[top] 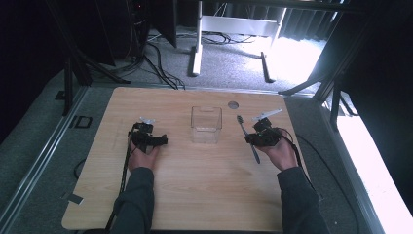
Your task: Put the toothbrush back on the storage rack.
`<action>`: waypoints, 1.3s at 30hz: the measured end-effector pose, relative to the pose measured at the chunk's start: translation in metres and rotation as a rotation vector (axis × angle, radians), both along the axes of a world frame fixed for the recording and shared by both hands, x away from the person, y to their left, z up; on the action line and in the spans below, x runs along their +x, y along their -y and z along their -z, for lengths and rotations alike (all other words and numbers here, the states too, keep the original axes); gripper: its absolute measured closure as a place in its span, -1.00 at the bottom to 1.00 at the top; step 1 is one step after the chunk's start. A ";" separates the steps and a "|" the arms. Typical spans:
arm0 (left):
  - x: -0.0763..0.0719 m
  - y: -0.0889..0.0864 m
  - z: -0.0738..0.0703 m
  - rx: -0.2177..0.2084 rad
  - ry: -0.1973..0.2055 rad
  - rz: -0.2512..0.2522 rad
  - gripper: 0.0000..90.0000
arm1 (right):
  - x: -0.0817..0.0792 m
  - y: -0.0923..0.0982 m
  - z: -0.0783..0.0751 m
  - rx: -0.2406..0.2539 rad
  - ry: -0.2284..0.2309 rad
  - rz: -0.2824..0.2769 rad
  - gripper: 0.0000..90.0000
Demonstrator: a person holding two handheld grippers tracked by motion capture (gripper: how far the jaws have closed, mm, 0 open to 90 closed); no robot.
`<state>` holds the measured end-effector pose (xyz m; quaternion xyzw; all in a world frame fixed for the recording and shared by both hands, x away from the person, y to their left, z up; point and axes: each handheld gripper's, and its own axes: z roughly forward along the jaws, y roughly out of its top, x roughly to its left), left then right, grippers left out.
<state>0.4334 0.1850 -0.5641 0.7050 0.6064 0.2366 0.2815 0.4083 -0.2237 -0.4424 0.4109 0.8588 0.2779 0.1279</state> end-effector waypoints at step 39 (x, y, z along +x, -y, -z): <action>0.000 0.000 0.000 0.000 -0.001 0.000 -0.97 | 0.004 0.000 -0.018 0.143 0.109 0.038 0.74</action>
